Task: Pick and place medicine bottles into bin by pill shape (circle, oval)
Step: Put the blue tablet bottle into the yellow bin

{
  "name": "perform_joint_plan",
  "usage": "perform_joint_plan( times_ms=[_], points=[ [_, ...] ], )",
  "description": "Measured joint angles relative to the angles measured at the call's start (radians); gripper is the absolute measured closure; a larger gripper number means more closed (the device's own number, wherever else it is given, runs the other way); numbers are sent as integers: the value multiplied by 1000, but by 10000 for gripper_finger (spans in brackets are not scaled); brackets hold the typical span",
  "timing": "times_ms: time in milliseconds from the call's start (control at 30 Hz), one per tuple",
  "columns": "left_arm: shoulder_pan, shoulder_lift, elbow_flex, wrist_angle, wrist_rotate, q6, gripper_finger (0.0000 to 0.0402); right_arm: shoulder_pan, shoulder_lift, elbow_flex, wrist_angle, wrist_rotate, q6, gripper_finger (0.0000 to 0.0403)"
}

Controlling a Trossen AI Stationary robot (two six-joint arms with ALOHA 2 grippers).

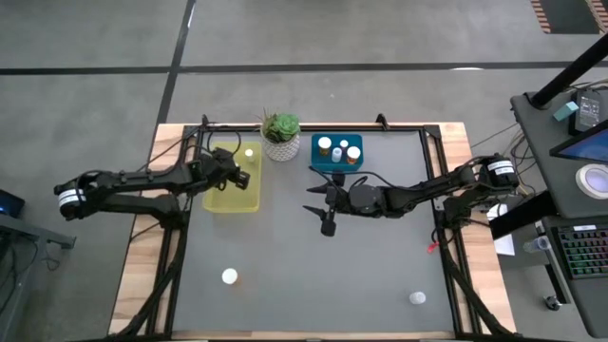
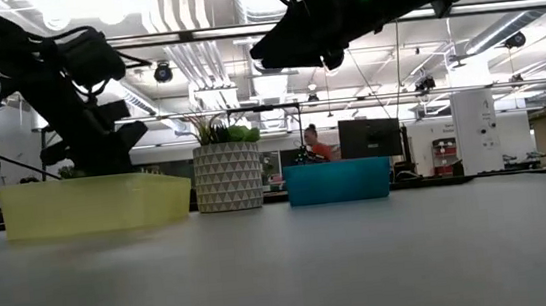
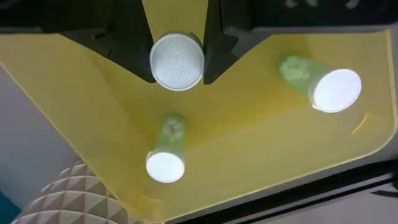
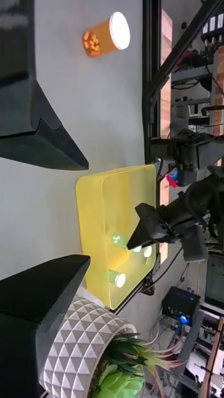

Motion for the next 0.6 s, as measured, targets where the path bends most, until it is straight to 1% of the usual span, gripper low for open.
perform_joint_plan(
  times_ms=[467, 600],
  points=[
    [0, 49, 0, -11, 1, -7, 302, 0, 0, 0, -13, 0, 10, 177],
    [0, 57, 0, -11, 1, -24, 296, 0, 0, 0, -13, 0, 9, 177]
  ],
)
